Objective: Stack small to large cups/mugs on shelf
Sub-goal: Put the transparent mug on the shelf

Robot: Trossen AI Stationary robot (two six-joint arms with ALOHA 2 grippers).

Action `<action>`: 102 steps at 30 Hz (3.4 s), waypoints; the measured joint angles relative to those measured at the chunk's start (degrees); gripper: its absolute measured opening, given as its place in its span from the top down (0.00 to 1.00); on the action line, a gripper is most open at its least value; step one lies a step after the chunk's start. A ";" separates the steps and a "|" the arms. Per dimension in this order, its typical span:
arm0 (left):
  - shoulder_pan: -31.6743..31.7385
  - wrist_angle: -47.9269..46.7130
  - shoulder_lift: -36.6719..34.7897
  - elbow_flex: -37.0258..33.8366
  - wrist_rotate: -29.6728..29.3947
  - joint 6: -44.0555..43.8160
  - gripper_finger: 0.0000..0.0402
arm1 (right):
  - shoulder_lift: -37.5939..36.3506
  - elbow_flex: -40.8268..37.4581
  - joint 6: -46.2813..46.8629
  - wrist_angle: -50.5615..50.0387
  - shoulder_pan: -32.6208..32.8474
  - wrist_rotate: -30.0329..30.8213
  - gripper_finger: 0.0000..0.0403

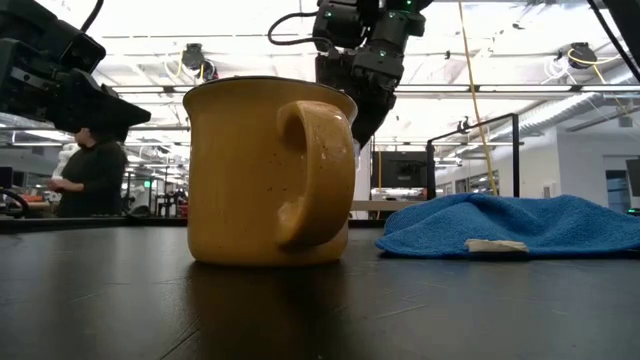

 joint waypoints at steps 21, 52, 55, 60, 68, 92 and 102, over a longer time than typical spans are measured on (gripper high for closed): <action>0.01 0.01 0.01 0.00 0.00 -0.01 0.94 | -0.30 0.00 0.68 -0.84 1.06 -0.46 1.00; 0.02 0.00 0.01 0.00 0.00 0.00 0.94 | -1.03 -0.02 0.42 0.63 -3.46 3.96 1.00; 0.01 0.00 0.00 0.00 0.00 0.00 0.94 | -1.03 -0.02 0.29 1.48 -3.27 1.19 1.00; 0.02 0.02 0.01 0.00 0.00 0.00 0.94 | -1.03 -0.04 0.15 3.38 -2.67 -0.33 1.00; 0.02 0.00 0.01 0.00 0.00 0.00 0.94 | -1.03 -0.04 0.17 3.52 -2.36 -0.42 1.00; 0.02 0.00 0.02 0.00 0.00 0.00 0.94 | 1.03 -0.11 -0.87 5.98 -1.54 -2.10 1.00; 0.01 0.02 0.00 0.00 0.00 0.00 0.94 | 1.03 -0.11 -0.97 7.14 -1.12 -4.96 1.00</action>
